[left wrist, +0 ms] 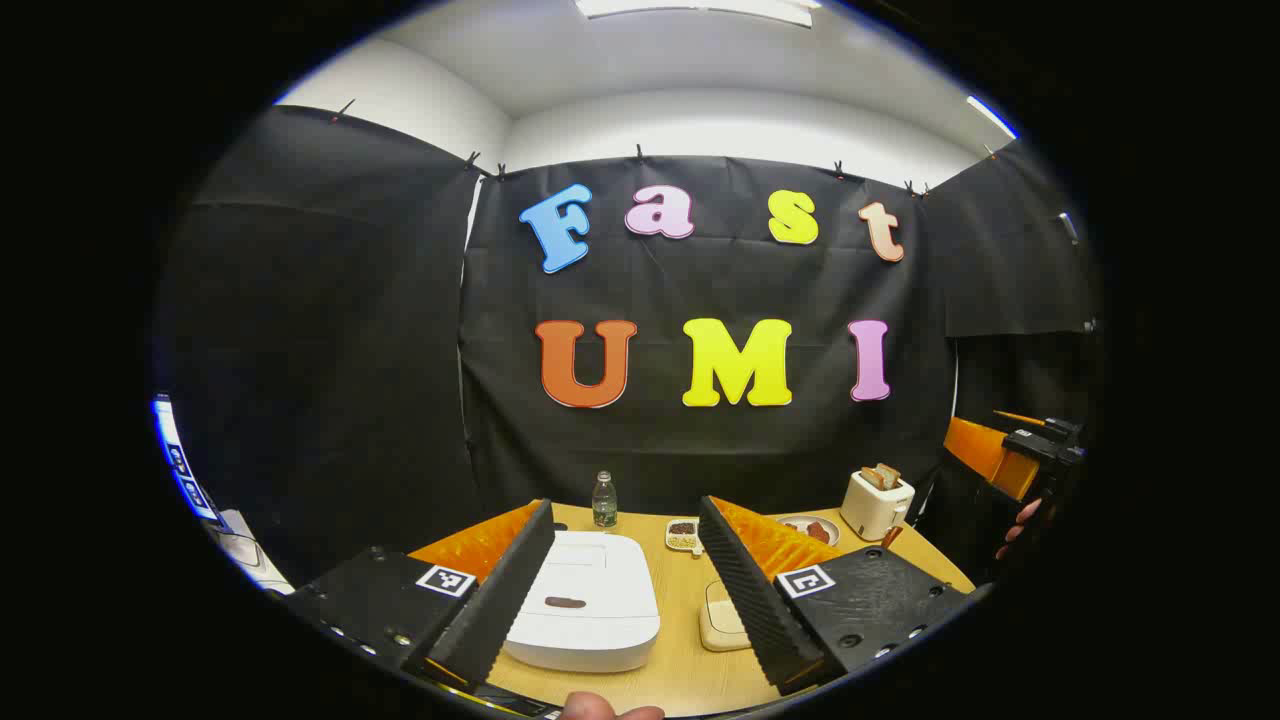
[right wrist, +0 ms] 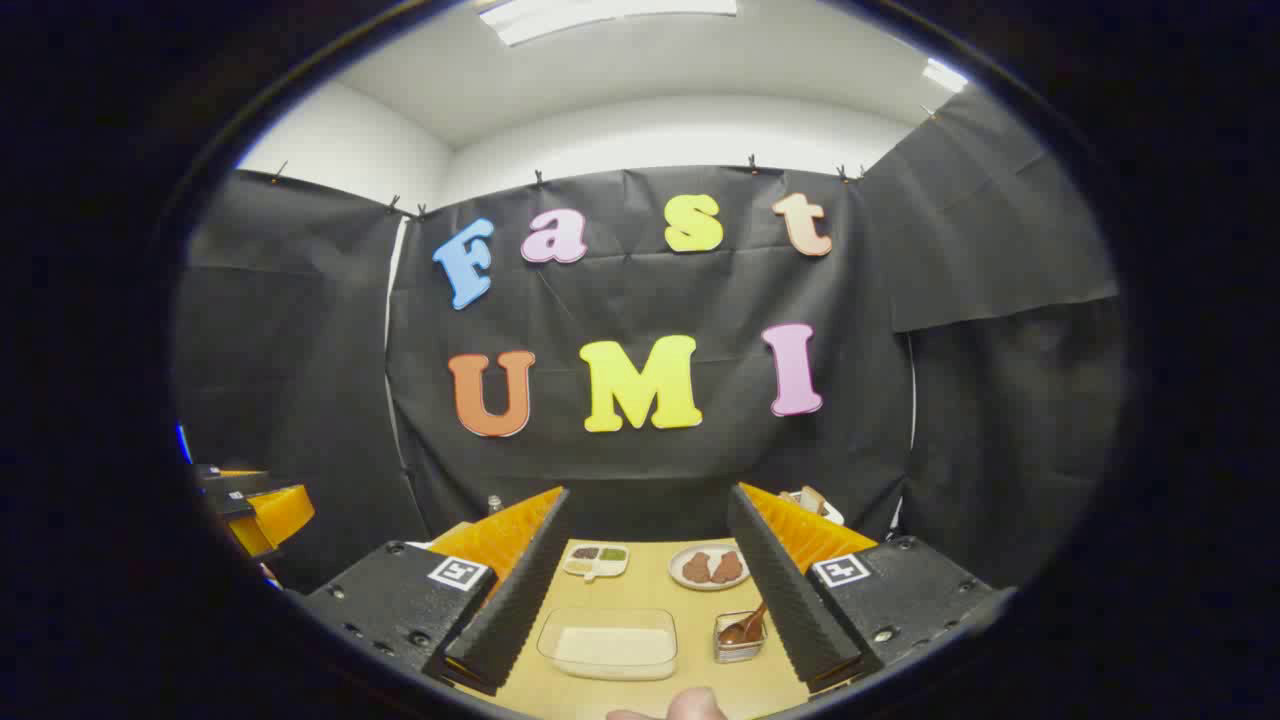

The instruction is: Close the left gripper, press the button to open the rice cooker; take a wooden spoon from the chopstick holder with the right hand, scoop a spoonful of rice and pour it into the rice cooker, then put the wooden spoon back into the chopstick holder.

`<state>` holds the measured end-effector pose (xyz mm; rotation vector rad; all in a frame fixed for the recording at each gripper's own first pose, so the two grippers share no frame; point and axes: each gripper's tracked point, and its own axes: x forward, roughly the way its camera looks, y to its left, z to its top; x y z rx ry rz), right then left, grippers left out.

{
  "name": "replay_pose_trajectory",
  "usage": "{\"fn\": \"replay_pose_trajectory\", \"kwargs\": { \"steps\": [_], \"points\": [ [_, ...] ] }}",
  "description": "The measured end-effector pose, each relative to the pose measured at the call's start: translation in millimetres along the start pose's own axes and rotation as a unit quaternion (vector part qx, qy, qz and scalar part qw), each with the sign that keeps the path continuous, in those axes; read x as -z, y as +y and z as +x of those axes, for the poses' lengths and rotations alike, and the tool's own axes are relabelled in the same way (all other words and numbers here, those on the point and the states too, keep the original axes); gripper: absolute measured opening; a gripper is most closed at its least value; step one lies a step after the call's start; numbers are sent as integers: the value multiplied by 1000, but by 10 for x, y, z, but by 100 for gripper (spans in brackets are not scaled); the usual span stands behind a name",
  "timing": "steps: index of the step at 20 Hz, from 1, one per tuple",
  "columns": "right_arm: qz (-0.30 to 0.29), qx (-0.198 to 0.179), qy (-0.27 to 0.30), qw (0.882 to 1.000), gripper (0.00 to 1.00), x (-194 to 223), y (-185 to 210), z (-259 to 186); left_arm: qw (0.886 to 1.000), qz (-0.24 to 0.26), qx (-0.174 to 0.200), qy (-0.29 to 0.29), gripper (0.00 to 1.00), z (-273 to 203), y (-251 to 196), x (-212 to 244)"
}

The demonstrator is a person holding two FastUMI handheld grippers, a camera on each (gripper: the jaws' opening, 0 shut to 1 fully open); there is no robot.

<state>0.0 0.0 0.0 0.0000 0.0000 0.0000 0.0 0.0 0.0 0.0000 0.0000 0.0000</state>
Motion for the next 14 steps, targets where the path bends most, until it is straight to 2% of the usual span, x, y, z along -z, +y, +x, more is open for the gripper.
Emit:
{"fn": "replay_pose_trajectory", "kwargs": {
  "steps": [1,2,3,4,5,6,7,8,14],
  "points": [
    [0,-1,1,1000,96,-1,-3,14,1000,1,-1,2,94,12,22,10],
    [0,-2,1,1000,100,2,-3,34,1000,3,-2,3,94,3,30,18],
    [-2,0,2,1000,100,8,-22,52,1000,3,-2,5,94,13,40,19],
    [-5,2,0,1000,96,1,-37,62,1000,2,0,7,94,12,35,32],
    [-8,3,-2,1000,100,-11,-56,73,1000,1,2,10,94,12,19,43],
    [-9,3,-3,1000,100,-19,-58,88,1000,0,2,12,94,13,16,50],
    [-9,3,-3,1000,96,-14,-54,93,1000,0,3,11,94,3,6,40],
    [-9,2,-2,1000,100,0,-57,106,1000,1,4,10,94,28,-3,23],
    [-3,6,10,1000,100,86,-112,133,1000,3,2,8,94,91,-22,32]
  ]
}}
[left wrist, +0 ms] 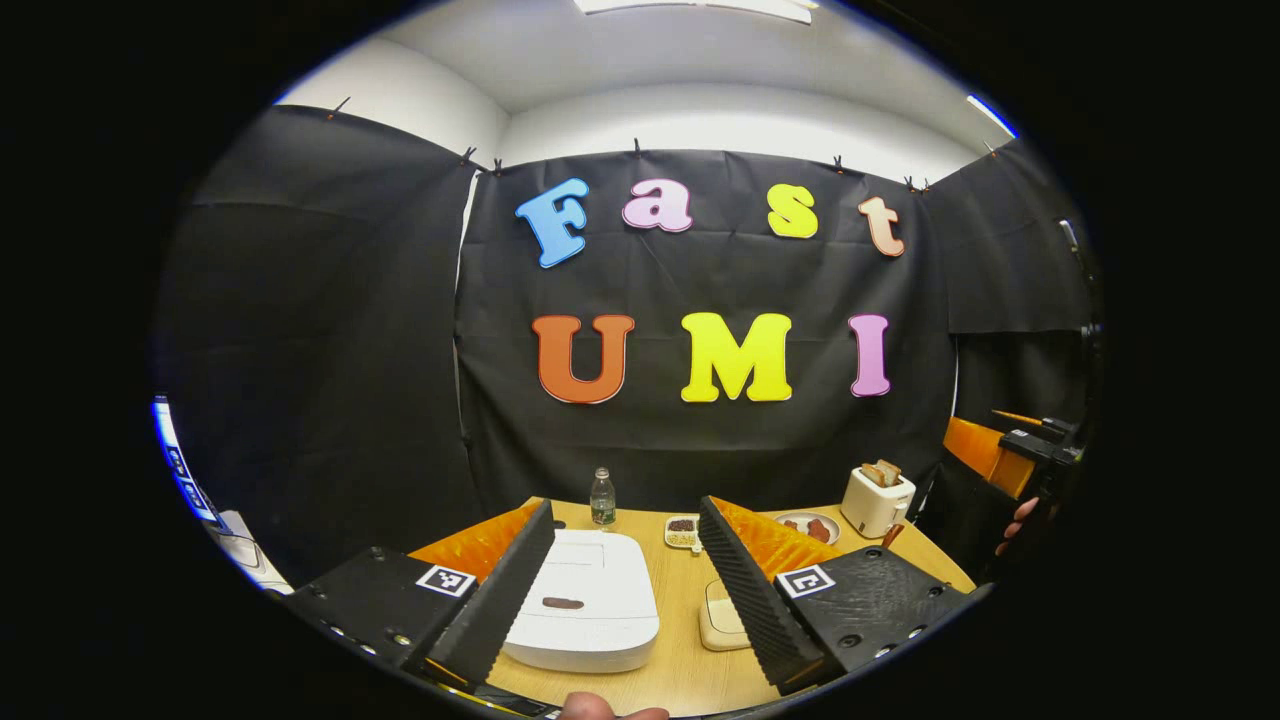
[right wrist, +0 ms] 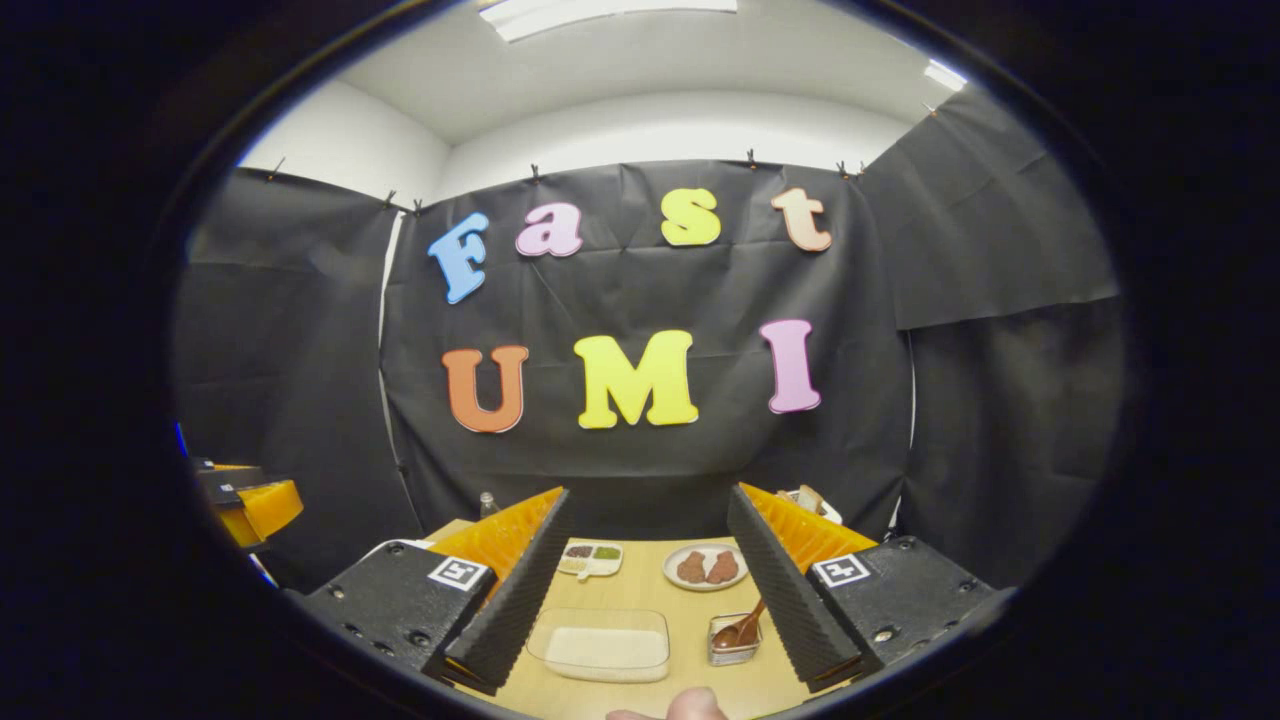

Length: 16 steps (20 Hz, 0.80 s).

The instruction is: Close the left gripper, press the button to open the rice cooker; take a wooden spoon from the chopstick holder with the right hand, scoop a spoonful of rice and pour it into the rice cooker, then put the wooden spoon back into the chopstick holder.

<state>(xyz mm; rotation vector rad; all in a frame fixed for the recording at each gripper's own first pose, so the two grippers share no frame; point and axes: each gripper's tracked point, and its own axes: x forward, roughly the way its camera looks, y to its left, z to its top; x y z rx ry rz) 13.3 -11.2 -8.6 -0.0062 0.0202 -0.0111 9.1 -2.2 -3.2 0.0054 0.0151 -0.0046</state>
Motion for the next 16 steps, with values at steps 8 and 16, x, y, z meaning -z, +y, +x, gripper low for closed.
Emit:
{"fn": "replay_pose_trajectory", "kwargs": {
  "steps": [8,16],
  "points": [
    [3,0,12,1000,100,68,-4,127,1000,-1,5,18,94,99,-43,112],
    [2,-13,14,1000,96,91,48,246,999,3,-1,38,94,182,65,199]
  ]
}}
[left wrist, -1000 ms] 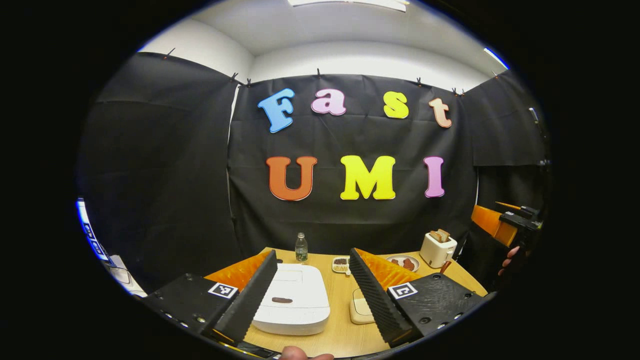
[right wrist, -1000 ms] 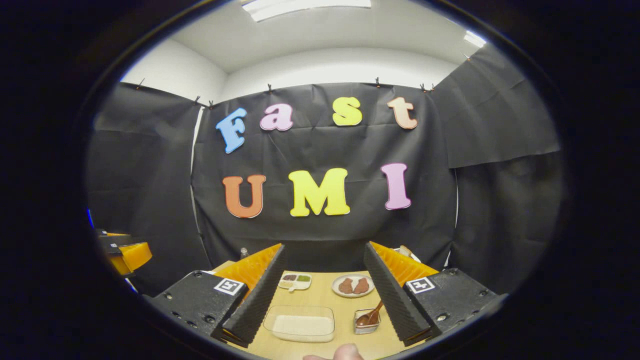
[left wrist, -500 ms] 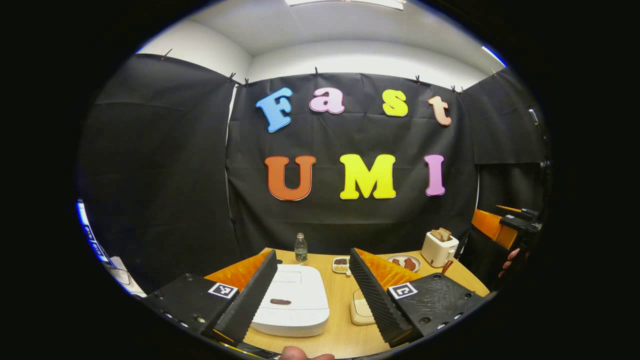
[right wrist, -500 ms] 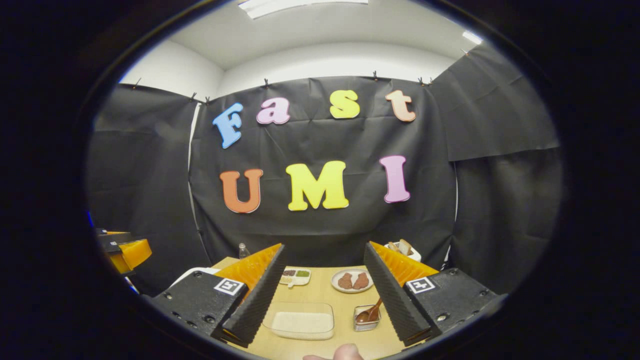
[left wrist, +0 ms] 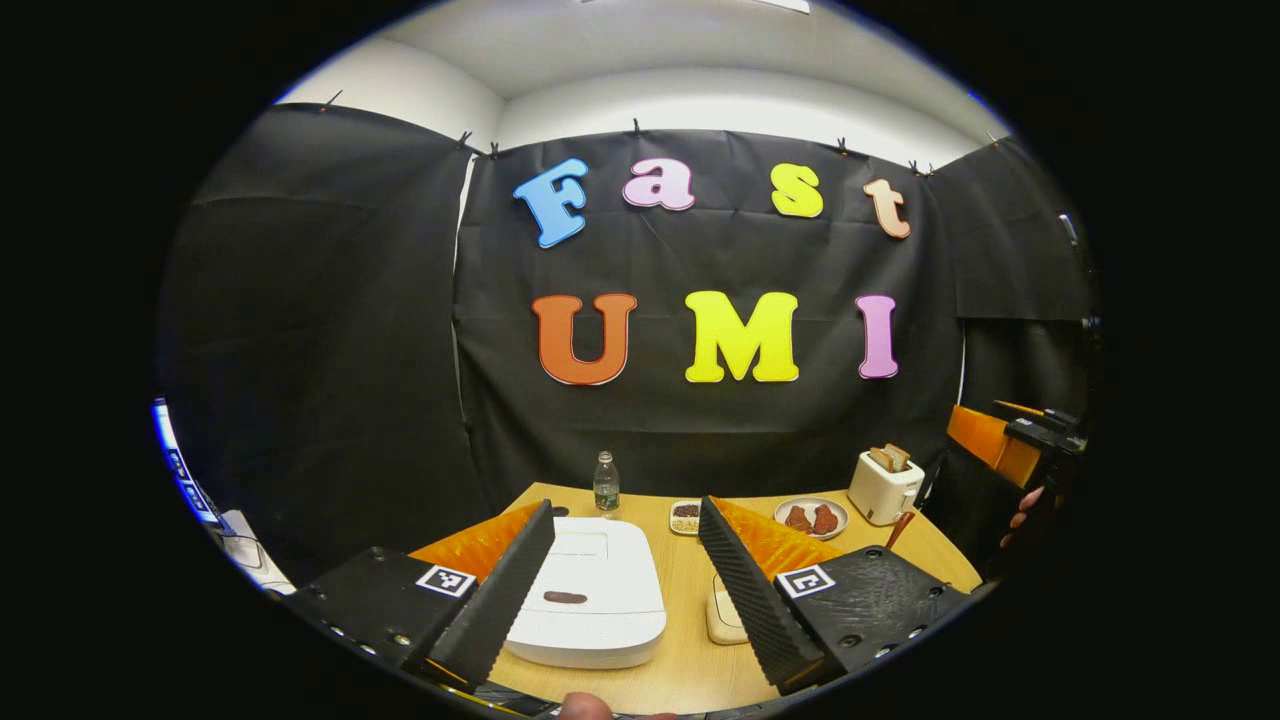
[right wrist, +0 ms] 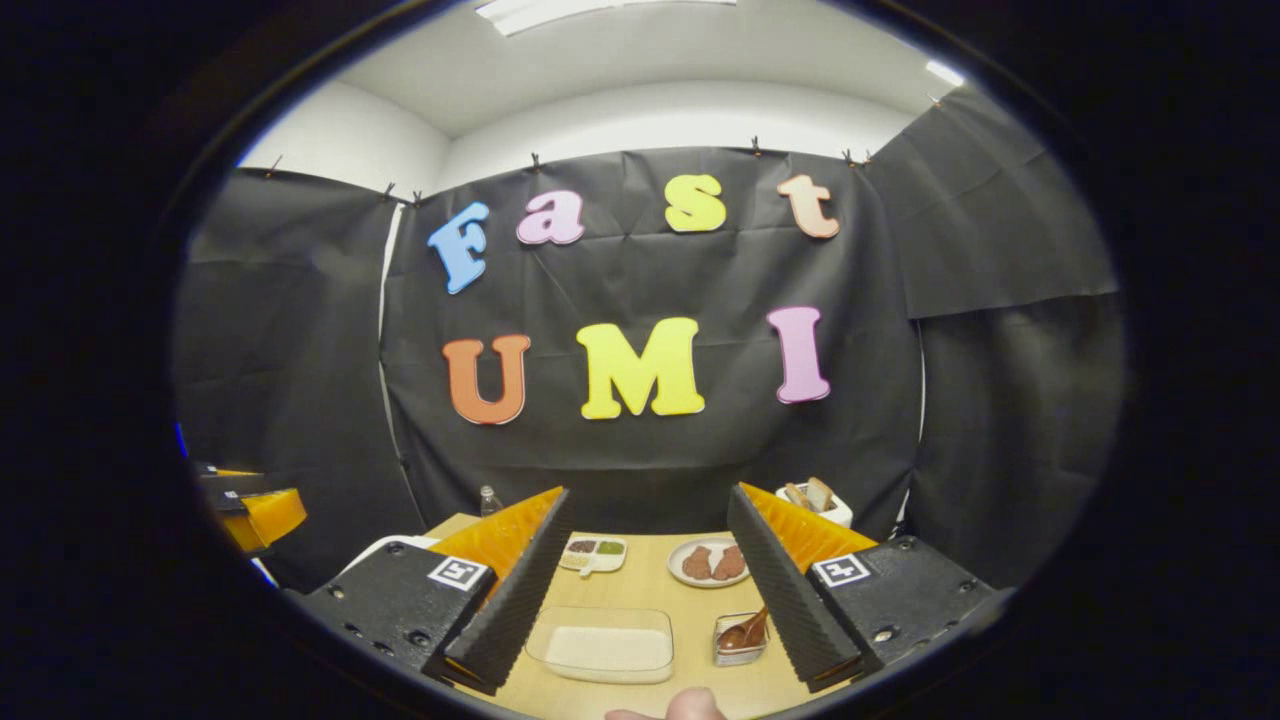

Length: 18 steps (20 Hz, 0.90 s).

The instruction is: Close the left gripper, press the button to open the rice cooker; take a wooden spoon from the chopstick holder with the right hand, scoop a spoonful of rice and pour it into the rice cooker, then put the wooden spoon back into the chopstick holder.

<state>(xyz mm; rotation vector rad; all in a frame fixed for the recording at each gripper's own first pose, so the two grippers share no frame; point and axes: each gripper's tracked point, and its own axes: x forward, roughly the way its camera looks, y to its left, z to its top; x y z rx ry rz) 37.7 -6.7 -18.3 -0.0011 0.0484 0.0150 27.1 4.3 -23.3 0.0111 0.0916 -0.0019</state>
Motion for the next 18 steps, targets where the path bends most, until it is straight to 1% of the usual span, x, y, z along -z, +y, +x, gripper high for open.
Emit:
{"fn": "replay_pose_trajectory", "kwargs": {
  "steps": [1,2,3,4,5,6,7,9,12,13,15,16,17,18],
  "points": [
    [-1,-1,2,1000,100,18,-3,7,1000,-4,3,7,94,30,13,48],
    [-1,-2,4,1000,100,36,-15,23,1000,-7,3,16,93,12,45,85],
    [-2,-3,6,1000,96,62,-27,38,1000,-11,4,26,82,26,79,133],
    [-1,-2,8,1000,100,77,-49,44,999,-14,5,37,71,32,116,182],
    [-1,-2,10,1000,100,101,-70,51,999,-16,7,49,72,49,142,245],
    [0,-2,12,1000,100,109,-81,60,998,-18,10,62,70,84,173,327],
    [2,-2,15,1000,100,132,-96,64,997,-22,4,72,55,76,214,372],
    [4,0,18,1000,100,166,-138,66,995,-27,9,94,20,125,229,494],
    [9,3,25,1000,100,227,-197,83,991,-32,8,133,16,183,296,687],
    [9,4,28,1000,100,255,-213,89,989,-36,5,145,17,225,328,747],
    [7,6,34,999,100,291,-253,88,985,-45,14,167,16,261,289,881],
    [7,9,35,999,100,293,-284,95,984,-48,5,173,16,371,359,906],
    [7,11,35,999,100,296,-305,91,982,-57,7,183,7,377,343,1010],
    [7,14,37,999,100,309,-327,92,979,-64,24,194,0,367,311,1058]
  ]
}}
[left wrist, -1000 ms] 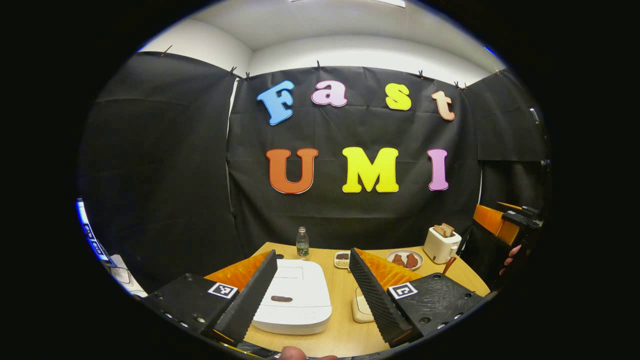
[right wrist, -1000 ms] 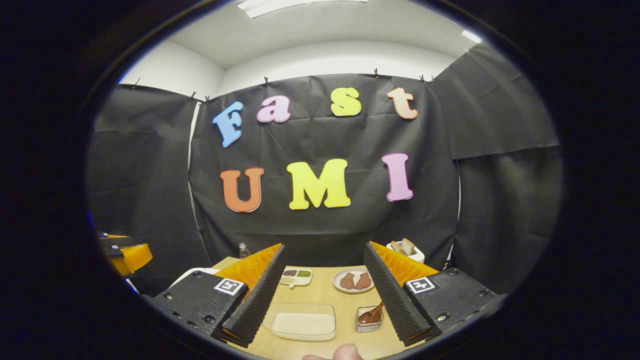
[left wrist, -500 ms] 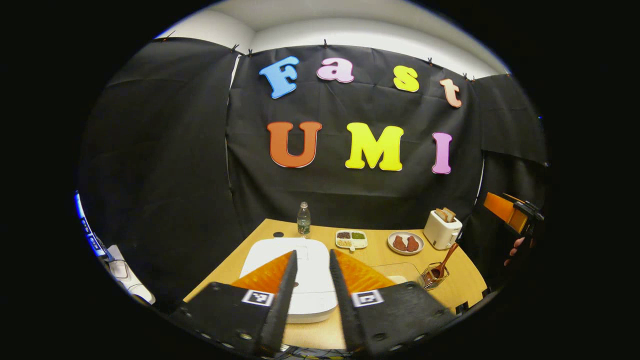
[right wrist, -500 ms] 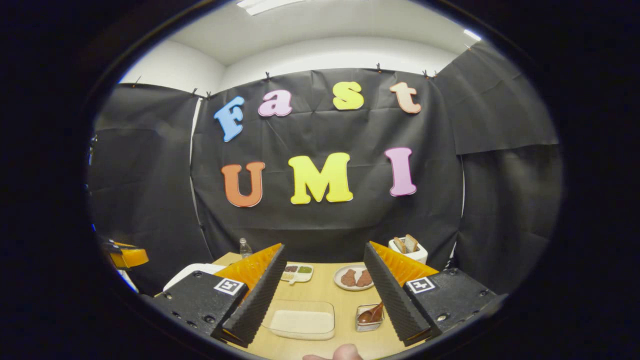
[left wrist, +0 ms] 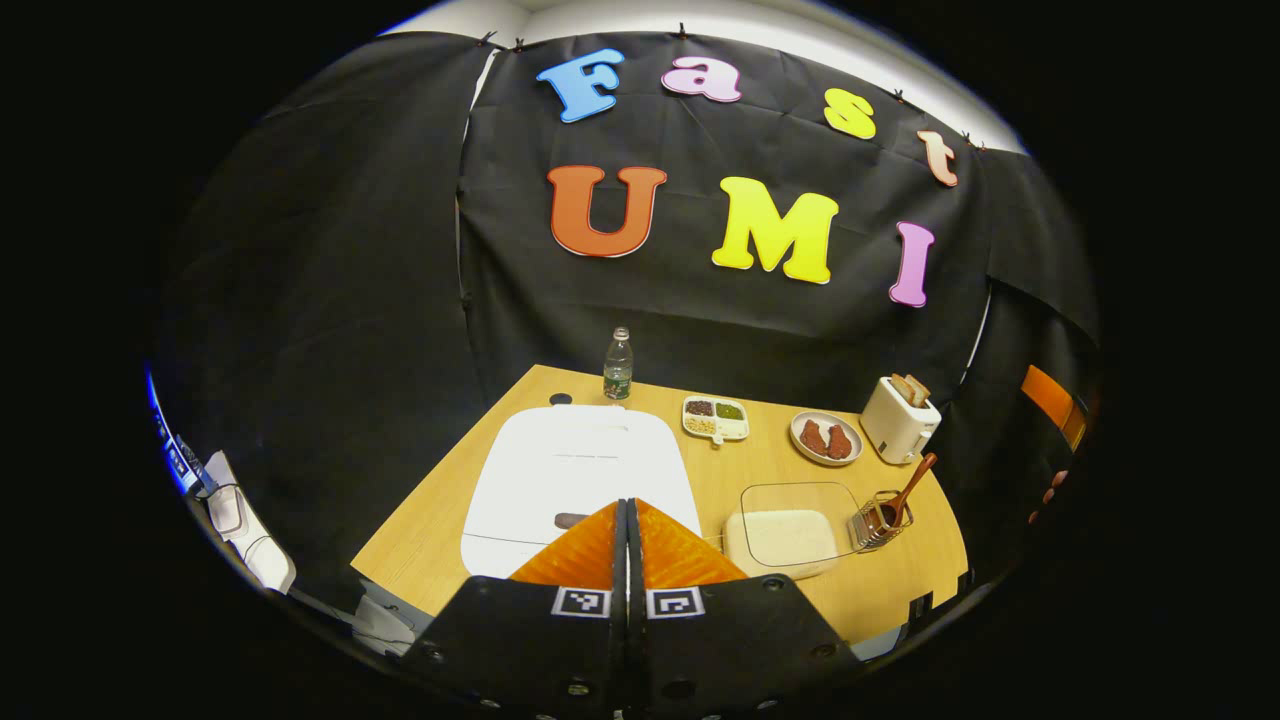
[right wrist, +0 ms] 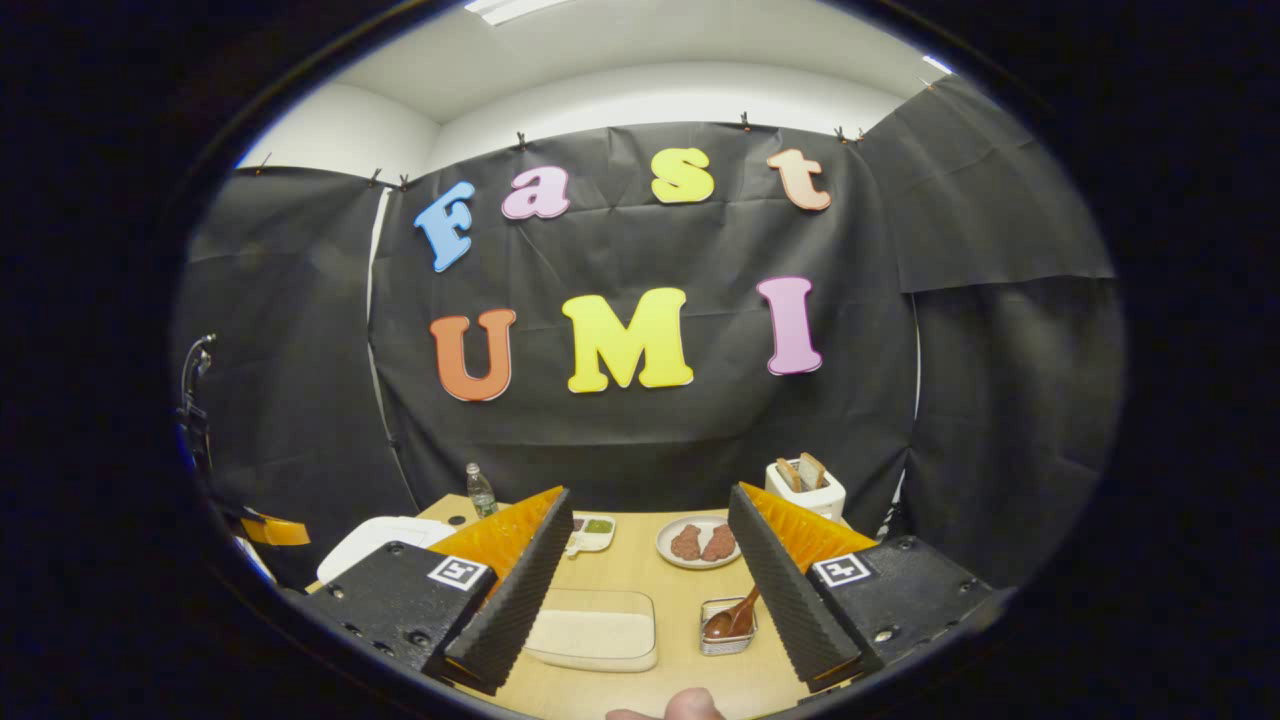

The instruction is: Close the left gripper, press the button to open the rice cooker; take a wooden spoon from the chopstick holder with the right hand, scoop a spoonful of rice and pour it into the rice cooker, then put the wooden spoon back into the chopstick holder.

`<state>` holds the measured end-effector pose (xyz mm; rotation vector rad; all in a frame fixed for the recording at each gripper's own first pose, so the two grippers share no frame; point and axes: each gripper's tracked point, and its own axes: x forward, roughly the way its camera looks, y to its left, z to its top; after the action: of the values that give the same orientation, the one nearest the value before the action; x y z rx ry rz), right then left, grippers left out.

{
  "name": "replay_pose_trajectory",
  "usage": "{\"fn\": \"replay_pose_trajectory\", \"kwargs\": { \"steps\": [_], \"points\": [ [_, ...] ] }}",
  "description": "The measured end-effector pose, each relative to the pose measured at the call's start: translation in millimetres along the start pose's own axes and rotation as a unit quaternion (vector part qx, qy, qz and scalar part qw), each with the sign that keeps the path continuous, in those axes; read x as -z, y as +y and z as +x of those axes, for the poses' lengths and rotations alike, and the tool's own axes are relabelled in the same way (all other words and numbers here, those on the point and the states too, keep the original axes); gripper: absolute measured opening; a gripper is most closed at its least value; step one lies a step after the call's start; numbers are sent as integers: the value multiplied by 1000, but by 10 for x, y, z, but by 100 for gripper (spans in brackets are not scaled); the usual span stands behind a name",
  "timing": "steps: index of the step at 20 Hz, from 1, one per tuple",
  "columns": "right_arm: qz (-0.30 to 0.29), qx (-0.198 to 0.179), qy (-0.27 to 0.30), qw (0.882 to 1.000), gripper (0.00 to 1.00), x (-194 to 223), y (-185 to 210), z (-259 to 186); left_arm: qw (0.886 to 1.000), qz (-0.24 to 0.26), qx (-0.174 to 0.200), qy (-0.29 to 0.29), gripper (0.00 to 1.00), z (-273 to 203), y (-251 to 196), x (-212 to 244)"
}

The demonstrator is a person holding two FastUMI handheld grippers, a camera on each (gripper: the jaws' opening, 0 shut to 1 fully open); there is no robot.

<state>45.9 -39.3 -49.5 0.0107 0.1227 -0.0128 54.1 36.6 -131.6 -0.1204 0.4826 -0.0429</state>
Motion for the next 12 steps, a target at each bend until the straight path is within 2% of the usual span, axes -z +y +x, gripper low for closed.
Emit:
{"fn": "replay_pose_trajectory", "kwargs": {
  "steps": [4,10,11,12],
  "points": [
    [-3,8,8,1000,100,52,-72,38,999,1,17,42,0,243,108,93],
    [-10,16,23,1000,100,135,-145,111,993,-33,5,110,0,685,400,295],
    [-10,17,28,999,100,151,-169,120,993,-36,5,116,7,733,419,314],
    [-10,18,31,999,100,156,-186,123,992,-40,3,121,0,783,448,326]
  ]
}}
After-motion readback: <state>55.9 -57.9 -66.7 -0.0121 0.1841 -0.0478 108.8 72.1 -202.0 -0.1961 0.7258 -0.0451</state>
